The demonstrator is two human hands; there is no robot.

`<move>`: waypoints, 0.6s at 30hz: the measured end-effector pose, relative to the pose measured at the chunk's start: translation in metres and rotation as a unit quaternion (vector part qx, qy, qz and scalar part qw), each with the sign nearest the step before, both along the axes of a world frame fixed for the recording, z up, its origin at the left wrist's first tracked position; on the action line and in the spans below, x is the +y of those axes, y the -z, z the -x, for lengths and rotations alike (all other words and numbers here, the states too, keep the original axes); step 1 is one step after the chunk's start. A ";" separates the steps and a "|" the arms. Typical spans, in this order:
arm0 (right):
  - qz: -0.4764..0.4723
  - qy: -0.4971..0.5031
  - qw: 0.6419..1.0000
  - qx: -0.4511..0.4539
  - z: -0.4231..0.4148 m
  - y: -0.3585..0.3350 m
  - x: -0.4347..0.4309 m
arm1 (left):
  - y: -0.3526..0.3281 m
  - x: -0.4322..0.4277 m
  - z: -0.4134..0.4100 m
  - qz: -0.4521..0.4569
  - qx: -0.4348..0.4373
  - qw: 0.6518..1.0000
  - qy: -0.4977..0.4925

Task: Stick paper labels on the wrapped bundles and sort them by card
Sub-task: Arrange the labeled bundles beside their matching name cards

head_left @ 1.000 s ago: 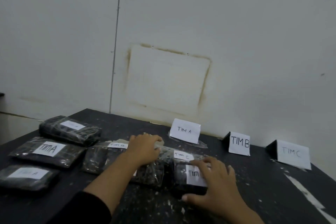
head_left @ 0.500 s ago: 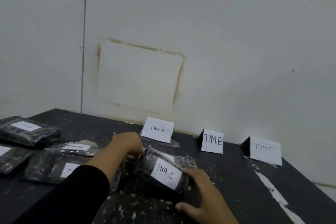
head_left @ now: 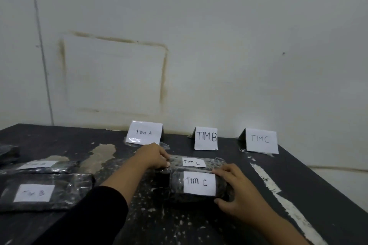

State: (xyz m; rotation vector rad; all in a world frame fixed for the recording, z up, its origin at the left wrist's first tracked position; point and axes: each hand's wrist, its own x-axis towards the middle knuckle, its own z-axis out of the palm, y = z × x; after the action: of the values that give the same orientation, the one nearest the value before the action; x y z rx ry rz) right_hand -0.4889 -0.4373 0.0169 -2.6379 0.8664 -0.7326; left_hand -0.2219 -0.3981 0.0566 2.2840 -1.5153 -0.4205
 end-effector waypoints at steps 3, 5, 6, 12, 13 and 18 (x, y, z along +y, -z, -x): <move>0.014 0.030 0.999 0.002 0.036 0.000 -0.016 | 0.004 -0.018 0.029 0.017 0.009 1.000 0.017; 0.014 0.045 0.999 -0.023 0.060 0.000 -0.025 | 0.008 -0.032 0.048 0.030 0.011 0.999 0.019; 0.013 0.057 0.998 -0.030 0.072 0.000 -0.029 | 0.010 -0.040 0.058 0.040 0.010 0.999 0.017; 0.020 0.117 0.991 -0.059 0.136 0.002 -0.055 | 0.018 -0.080 0.117 0.089 0.014 0.996 0.015; 0.018 0.130 0.989 -0.060 0.146 0.002 -0.058 | 0.020 -0.088 0.129 0.094 0.012 0.995 0.016; 0.010 0.174 0.983 -0.063 0.190 0.003 -0.074 | 0.029 -0.121 0.174 0.097 0.024 0.995 0.015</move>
State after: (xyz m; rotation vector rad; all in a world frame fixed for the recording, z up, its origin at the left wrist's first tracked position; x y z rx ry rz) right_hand -0.6793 -0.5111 0.0134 -2.4504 1.3068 -0.9832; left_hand -0.3962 -0.5191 0.0274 2.0884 -1.4995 -0.3194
